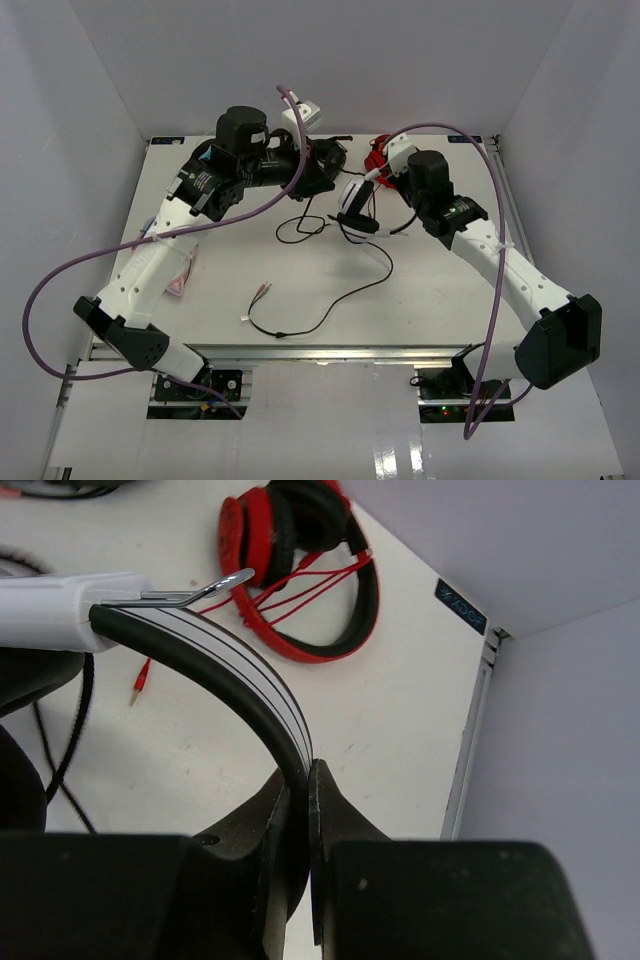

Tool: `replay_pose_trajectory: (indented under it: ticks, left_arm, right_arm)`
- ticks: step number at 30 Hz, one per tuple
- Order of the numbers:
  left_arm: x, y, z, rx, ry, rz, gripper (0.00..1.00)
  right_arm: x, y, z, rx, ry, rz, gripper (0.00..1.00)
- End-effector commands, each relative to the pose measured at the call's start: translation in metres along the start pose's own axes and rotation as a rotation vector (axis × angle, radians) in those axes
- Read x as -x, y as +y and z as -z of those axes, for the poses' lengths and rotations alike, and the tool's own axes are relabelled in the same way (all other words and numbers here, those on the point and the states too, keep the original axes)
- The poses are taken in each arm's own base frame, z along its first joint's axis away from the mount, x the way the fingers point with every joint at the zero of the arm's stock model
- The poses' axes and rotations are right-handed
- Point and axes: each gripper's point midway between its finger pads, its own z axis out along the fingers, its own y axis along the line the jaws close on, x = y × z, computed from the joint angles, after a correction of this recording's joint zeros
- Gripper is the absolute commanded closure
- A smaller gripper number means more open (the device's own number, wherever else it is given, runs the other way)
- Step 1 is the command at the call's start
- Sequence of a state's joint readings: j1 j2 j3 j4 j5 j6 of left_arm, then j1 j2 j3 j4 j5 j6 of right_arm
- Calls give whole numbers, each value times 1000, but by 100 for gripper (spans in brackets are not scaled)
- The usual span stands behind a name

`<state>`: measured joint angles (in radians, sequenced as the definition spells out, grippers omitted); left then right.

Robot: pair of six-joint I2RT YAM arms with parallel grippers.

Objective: Wrap the headphones

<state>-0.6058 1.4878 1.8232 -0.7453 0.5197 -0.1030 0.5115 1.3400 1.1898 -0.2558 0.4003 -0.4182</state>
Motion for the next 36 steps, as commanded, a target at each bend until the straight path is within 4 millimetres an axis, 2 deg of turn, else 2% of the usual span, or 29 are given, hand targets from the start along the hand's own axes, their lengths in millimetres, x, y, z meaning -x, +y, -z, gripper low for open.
replay_pose_trajectory:
  ticks: [1,4,8,13,16,19,20,21,22,26,30,31,33,34,35,36]
  left_arm:
    - [-18,-12,9,-8,45,-8,100]
    - [-27,-33,-1,-83,79,0,100]
    - [-49,-60,-26,-173,158,33,100]
    - [-79,-86,-67,-234,239,67,100]
    - [-98,-82,-86,-197,255,71,100]
    - [-122,-63,-98,-123,246,76,99]
    - [-125,-56,-100,-88,229,76,90]
    - [-128,-50,-102,-60,214,72,73]
    - [-129,-45,-103,-35,195,61,63]
    - [-126,-31,-99,22,100,-7,38]
    - [-114,-35,-80,6,-44,-110,30]
    - [-107,-38,-65,2,-102,-145,28]
    - [-117,-38,-50,-7,-172,-216,24]
    - [-111,-44,-35,-18,-231,-244,20]
    - [-131,-40,-34,-23,-242,-265,18]
    - [-142,-39,-30,-29,-262,-294,16]
  right_arm:
    - [59,-62,8,-194,-166,-207,92]
    - [65,-65,0,-219,-168,-291,92]
    - [71,-64,-8,-220,-173,-422,92]
    - [77,-54,-16,-60,-174,-649,92]
    - [77,-58,-11,73,-186,-795,92]
    - [81,-67,6,219,-223,-892,92]
    - [83,-66,13,249,-234,-900,92]
    - [84,-65,18,272,-242,-905,92]
    - [87,-62,25,295,-253,-906,92]
    - [93,-55,50,353,-293,-906,92]
    - [96,-67,68,350,-336,-904,92]
    - [98,-72,72,346,-349,-904,92]
    - [101,-78,80,338,-364,-898,93]
    - [103,-82,83,332,-375,-892,93]
    - [102,-83,84,326,-374,-885,93]
    - [103,-85,85,323,-376,-880,92]
